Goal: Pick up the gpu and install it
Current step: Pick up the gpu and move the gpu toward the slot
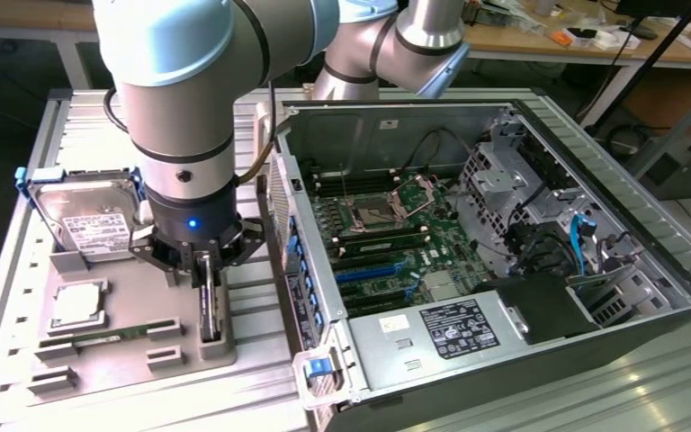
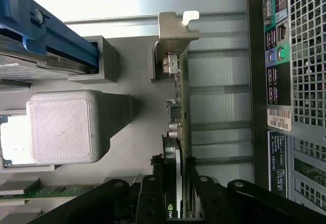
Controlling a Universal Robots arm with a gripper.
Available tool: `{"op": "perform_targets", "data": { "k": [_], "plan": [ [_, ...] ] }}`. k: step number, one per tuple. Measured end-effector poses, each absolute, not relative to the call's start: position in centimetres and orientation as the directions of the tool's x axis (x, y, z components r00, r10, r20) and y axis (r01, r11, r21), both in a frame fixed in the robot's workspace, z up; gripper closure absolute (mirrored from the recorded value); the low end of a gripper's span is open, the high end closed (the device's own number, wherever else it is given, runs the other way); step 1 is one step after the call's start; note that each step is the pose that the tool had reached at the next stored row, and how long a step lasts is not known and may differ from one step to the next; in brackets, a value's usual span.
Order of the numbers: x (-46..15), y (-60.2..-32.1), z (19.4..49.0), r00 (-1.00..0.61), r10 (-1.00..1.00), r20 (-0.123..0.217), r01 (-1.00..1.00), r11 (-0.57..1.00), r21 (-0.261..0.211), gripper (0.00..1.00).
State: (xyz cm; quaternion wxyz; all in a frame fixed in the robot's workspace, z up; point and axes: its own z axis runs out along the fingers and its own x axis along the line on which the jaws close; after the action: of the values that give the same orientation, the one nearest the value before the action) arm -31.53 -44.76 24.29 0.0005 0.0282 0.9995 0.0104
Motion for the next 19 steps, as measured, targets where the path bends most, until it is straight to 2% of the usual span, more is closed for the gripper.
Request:
{"op": "perform_targets", "data": {
  "k": [19],
  "plan": [
    [-31.53,-44.76,24.50,-0.998,0.056,0.000,0.056,0.998,0.021,0.73]
  ]
}}
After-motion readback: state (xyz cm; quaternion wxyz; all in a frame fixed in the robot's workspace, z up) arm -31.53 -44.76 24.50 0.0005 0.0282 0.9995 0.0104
